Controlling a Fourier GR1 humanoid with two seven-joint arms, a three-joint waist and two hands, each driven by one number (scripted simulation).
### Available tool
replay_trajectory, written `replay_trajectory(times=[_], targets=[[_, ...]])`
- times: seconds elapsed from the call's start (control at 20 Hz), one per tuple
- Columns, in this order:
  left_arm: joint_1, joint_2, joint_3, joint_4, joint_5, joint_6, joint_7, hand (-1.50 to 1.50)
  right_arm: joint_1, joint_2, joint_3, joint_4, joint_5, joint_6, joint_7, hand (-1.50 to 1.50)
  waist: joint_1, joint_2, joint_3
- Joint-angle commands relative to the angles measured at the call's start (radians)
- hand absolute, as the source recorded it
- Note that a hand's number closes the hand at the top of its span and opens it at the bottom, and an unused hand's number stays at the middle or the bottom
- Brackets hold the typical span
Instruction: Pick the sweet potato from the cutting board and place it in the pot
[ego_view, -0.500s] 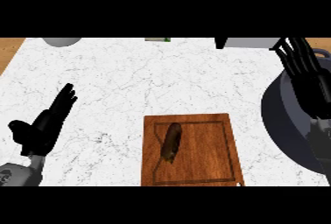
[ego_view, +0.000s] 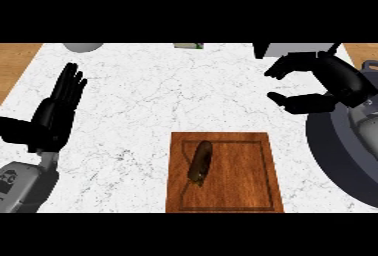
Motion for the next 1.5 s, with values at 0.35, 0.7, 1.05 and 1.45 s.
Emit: replay_trajectory(times=[0.35,0.7,1.05,1.45], targets=[[-0.026,-0.046,0.038,-0.069,-0.017,0.068,0.052,0.00,-0.156,0.069,0.241,-0.090,0.268,0.176,0.109,-1.50,-0.034,-0.002,0.014],[-0.062,-0.050,0.055,-0.026,-0.027,0.057,0.060,0.00,-0.294,0.162,0.370,-0.079,0.281,0.406,0.403,-1.50,-0.034,-0.001,0.012],[0.001,-0.050,0.064,-0.077,-0.035,0.027,0.080,0.00,-0.310,0.378,0.417,-0.005,0.325,0.464,0.608,-1.50,-0.034,-0.002,0.014],[0.021,-0.096,0.097,-0.040,-0.079,0.007,0.019,0.00,-0.264,0.493,0.370,0.104,0.375,0.531,0.706,-1.50,-0.042,0.001,0.014]])
